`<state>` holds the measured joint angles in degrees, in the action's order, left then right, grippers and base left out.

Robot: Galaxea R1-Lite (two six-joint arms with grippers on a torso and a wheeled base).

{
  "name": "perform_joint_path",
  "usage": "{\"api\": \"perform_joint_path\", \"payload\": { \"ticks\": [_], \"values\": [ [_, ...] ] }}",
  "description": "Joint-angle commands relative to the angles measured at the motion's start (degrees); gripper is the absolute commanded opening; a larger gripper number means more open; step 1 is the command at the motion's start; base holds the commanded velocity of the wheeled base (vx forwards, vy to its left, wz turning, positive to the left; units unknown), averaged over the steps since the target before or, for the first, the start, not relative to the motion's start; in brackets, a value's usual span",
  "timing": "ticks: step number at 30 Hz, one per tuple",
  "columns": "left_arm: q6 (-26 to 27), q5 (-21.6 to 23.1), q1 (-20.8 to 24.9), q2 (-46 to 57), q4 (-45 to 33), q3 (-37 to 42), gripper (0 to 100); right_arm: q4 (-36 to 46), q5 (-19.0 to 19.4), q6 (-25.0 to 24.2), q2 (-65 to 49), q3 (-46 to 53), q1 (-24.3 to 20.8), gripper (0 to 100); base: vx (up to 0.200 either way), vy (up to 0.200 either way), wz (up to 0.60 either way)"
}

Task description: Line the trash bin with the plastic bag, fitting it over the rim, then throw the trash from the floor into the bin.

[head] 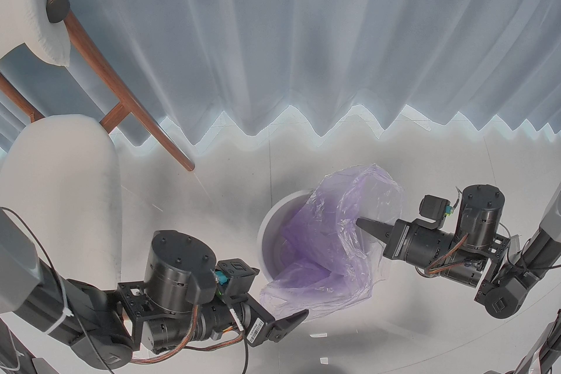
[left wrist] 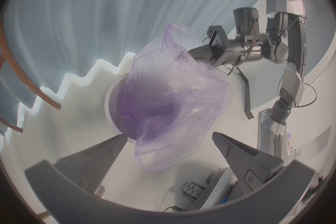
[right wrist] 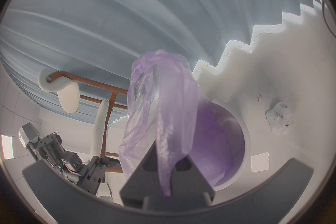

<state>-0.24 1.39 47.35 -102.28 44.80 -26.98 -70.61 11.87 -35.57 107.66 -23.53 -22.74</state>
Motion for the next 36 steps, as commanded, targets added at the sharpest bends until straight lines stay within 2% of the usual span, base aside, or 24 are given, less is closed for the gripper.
{"api": "perform_joint_path", "payload": {
  "ticks": [1,3,4,5,7,11,20,21,23,24,26,36],
  "values": [
    [1.91,2.3,-2.26,-4.68,0.29,-0.62,100,-0.06,-0.01,-0.11,-0.16,0.06,-0.03,0,0.0,0.0,0.0],
    [4.9,5.11,-4.19,-5.91,0.81,-0.8,100,-0.06,-0.01,-0.11,-0.16,0.06,-0.03,0,0.0,0.0,0.0],
    [5.17,5.29,-4.28,-6.0,0.9,-0.8,100,-0.06,-0.01,-0.11,-0.16,0.06,-0.03,0,0.0,0.0,0.0],
    [8.15,6.7,-6.22,-7.41,2.31,-1.06,100,0.03,-0.01,-0.11,-0.08,-0.11,0.06,0,0.0,0.0,0.0],
    [10.53,7.66,-7.8,-9.52,4.33,-2.11,100,0.03,-0.01,-0.11,-0.08,-0.11,-0.03,0,0.0,0.0,0.0],
    [10.61,8.01,-8.59,-12.95,6.7,-4.93,100,-0.06,-0.01,-0.11,-0.08,-0.03,-0.03,0,0.0,0.0,0.0],
    [10.61,8.19,-7.36,-16.2,6.88,-8.53,100,0.03,-0.18,-0.38,-0.08,-0.11,0.06,0,0.0,0.0,0.0],
    [10.7,8.63,-7.36,-16.46,7.14,-8.53,0,-0.06,-0.18,-0.46,-0.08,-0.11,0.06,0,0.0,0.0,0.0],
    [10.61,9.42,-7.36,-16.46,7.49,-8.62,0,-0.06,-0.18,-0.46,-0.08,-0.03,0.06,0,0.0,0.0,0.0],
    [10.0,11.18,-7.36,-16.46,8.64,-8.71,0,-0.06,-0.27,-0.46,-0.08,0.15,0.06,0,0.0,0.0,0.0],
    [8.15,11.35,-7.45,-16.2,9.34,-8.09,0,-0.06,-0.36,-0.46,-0.08,0.24,0.32,0,0.0,0.0,0.0],
    [-11.62,11.35,-7.09,-12.86,13.56,-5.54,0,0.38,-0.27,-0.2,-1.31,0.5,3.84,0,0.0,0.0,0.0]
  ]
}}
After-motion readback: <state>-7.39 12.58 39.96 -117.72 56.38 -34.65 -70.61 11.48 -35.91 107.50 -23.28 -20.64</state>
